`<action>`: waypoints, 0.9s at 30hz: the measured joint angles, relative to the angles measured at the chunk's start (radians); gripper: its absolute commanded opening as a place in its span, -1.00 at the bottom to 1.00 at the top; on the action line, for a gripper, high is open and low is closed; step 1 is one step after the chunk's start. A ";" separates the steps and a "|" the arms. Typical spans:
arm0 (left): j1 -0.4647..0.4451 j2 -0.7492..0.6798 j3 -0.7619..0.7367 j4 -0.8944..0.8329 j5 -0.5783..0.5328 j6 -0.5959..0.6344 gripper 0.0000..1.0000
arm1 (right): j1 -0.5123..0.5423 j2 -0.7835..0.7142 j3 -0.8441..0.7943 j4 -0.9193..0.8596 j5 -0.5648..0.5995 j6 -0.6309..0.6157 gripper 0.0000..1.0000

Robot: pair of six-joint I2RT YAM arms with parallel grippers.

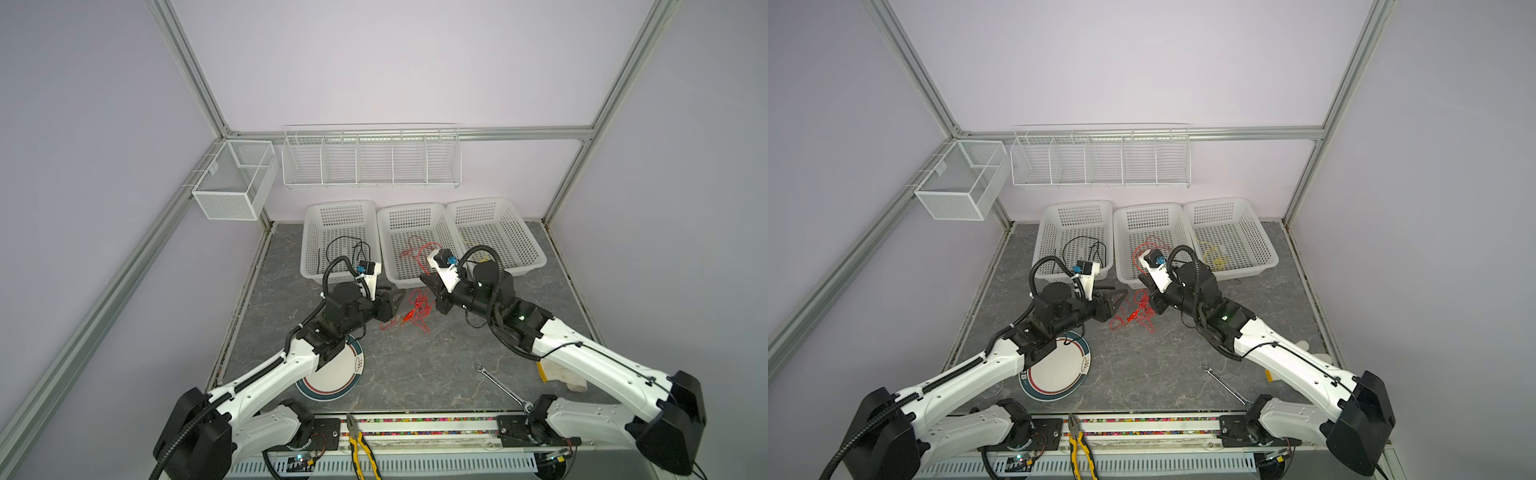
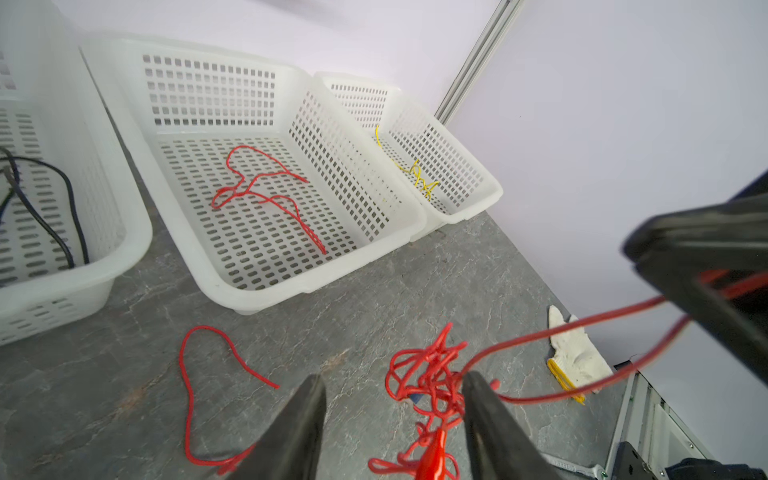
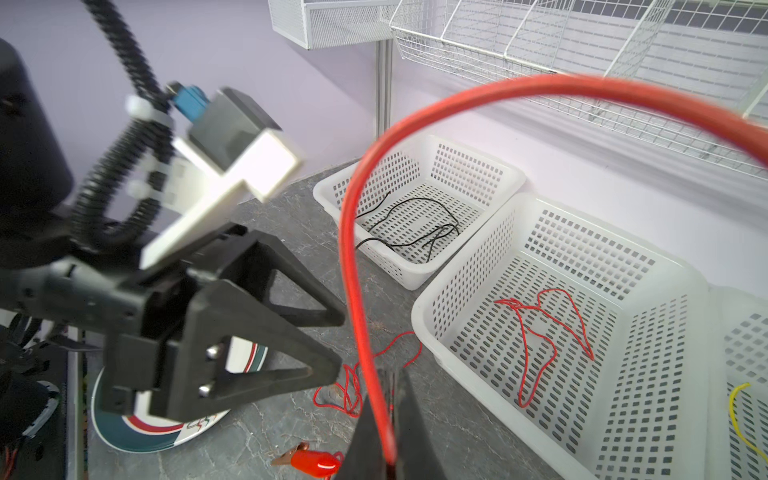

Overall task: Untangle the cables
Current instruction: 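Hold the red tangle with the left gripper while the right gripper lifts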

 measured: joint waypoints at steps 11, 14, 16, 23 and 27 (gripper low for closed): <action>0.000 0.120 0.001 0.084 0.096 -0.024 -0.20 | 0.000 0.000 0.000 -0.010 -0.059 -0.002 -0.87; -0.002 0.141 0.003 0.098 0.116 -0.031 -0.24 | 0.000 0.000 0.000 -0.010 -0.064 -0.002 -0.87; -0.004 0.158 0.011 0.104 0.131 -0.035 -0.29 | 0.000 0.000 0.000 -0.010 -0.066 -0.002 -0.87; -0.016 0.206 0.029 0.138 0.195 -0.051 -0.50 | -0.002 0.000 0.000 -0.010 -0.066 -0.003 -0.87; -0.021 0.219 0.029 0.152 0.222 -0.056 -0.97 | -0.002 0.000 0.000 -0.010 -0.065 -0.006 -0.87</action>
